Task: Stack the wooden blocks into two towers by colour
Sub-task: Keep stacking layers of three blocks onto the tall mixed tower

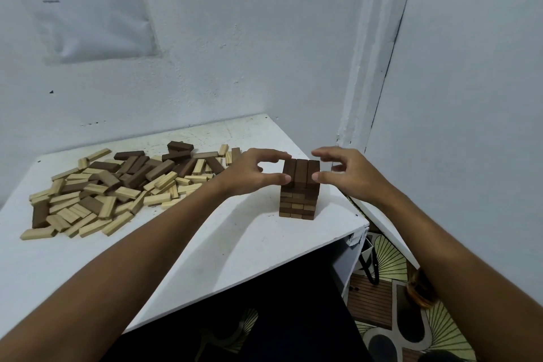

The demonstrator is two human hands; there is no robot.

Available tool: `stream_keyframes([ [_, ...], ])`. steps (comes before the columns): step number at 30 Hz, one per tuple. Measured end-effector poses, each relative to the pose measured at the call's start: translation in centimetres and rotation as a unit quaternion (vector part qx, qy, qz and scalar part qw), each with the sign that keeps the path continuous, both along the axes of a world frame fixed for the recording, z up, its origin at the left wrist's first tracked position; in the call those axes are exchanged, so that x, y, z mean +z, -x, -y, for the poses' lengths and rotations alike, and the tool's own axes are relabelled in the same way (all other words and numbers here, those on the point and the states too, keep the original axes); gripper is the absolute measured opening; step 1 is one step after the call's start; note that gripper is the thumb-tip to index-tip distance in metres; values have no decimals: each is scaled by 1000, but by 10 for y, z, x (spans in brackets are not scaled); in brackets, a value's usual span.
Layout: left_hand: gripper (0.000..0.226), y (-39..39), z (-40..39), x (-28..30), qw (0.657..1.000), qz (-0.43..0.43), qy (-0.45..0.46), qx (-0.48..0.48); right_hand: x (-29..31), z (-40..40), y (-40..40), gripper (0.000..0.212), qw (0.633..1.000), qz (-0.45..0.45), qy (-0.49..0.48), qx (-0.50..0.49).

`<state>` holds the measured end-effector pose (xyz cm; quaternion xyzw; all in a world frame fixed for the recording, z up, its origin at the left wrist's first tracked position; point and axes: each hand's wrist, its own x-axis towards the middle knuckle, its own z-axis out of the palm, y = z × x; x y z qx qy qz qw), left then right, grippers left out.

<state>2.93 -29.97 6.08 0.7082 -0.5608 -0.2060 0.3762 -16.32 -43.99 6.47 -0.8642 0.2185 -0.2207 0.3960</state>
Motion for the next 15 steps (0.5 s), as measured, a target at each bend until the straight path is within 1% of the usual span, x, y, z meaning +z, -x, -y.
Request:
stream_keyframes([
  [3, 54, -5, -13, 4, 1000, 12, 2, 17, 13, -11, -9, 42, 995, 58, 74, -16],
  [6, 47, -18, -35, 5, 998, 32, 4, 50, 25, -28, -27, 37, 990, 98, 104, 5],
  [8, 49, -31, -53, 4, 996, 33, 5, 84, 30, -43, -43, 35, 988, 113, 102, 35],
  [12, 34, -55, -97, 2, 988, 85, 7, 126, 29, -74, -82, 33, 987, 101, 75, 105],
  [15, 42, -72, -133, -5, 976, 111, -9, 187, 20, -94, -115, 30, 988, 81, 34, 129],
])
